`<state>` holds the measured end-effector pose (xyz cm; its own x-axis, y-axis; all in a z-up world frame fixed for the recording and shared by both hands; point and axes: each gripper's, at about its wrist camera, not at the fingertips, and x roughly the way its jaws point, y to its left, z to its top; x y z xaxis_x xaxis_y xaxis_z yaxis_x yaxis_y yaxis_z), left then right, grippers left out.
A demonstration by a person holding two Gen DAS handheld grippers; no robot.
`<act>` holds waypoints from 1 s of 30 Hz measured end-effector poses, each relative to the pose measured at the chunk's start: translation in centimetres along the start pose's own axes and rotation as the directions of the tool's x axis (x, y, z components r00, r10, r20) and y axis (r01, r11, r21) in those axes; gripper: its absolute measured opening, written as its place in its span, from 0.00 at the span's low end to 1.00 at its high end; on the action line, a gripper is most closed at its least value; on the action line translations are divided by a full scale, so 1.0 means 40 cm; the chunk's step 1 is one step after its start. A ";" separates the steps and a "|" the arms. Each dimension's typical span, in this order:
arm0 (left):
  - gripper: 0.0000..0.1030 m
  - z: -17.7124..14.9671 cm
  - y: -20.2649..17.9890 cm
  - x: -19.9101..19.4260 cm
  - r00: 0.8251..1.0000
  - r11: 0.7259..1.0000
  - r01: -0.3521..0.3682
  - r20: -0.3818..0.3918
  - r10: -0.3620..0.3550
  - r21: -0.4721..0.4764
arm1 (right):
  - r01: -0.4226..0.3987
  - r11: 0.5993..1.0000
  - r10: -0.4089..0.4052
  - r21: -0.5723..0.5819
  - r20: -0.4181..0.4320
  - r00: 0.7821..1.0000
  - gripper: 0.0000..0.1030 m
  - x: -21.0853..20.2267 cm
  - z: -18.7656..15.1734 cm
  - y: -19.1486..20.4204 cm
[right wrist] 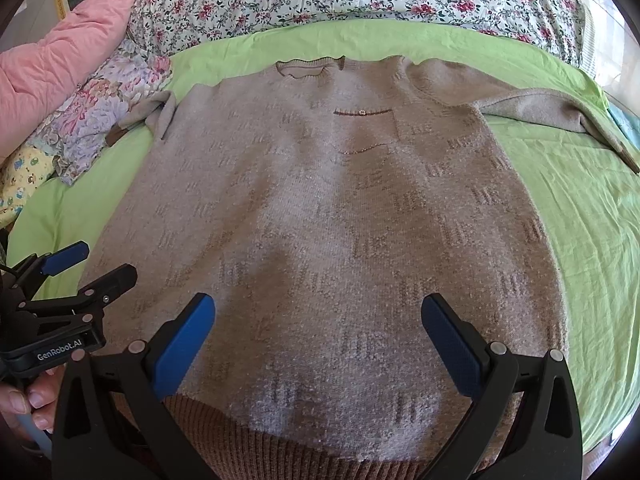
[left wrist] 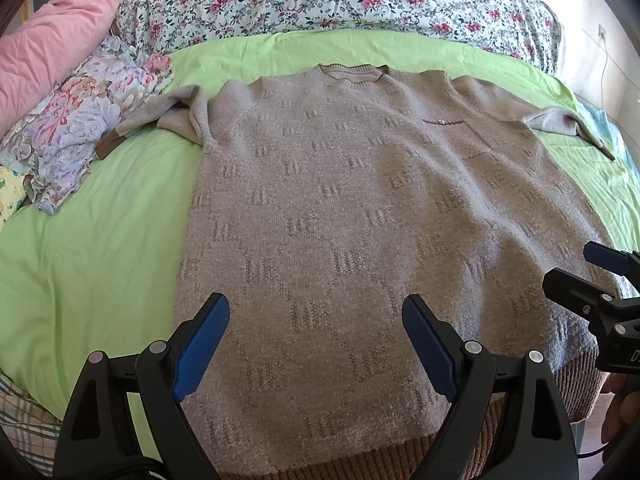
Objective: Fold small clothes
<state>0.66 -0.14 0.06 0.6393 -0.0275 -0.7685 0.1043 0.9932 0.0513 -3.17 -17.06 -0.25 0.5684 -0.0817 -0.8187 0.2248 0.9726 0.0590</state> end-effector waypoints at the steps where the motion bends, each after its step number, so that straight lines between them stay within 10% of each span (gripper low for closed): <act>1: 0.86 0.001 0.001 0.000 1.000 1.000 0.001 0.006 -0.001 -0.002 | -0.001 1.000 0.001 0.002 -0.001 1.000 1.00 0.000 0.001 -0.002; 22: 0.86 0.037 -0.003 0.031 1.000 1.000 -0.013 -0.024 0.014 0.025 | -0.065 0.988 0.063 0.143 0.018 0.998 1.00 -0.018 0.014 -0.091; 30: 0.87 0.099 0.002 0.059 0.999 0.999 -0.024 -0.025 0.024 0.024 | -0.038 0.961 0.024 0.274 0.055 0.998 1.00 -0.049 0.058 -0.268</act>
<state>5.20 -0.57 0.77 0.6222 -0.0006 -0.7829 0.1072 0.9906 0.0844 -4.86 -27.81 2.06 0.6160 -0.0706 -0.7846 0.4112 0.8783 0.2438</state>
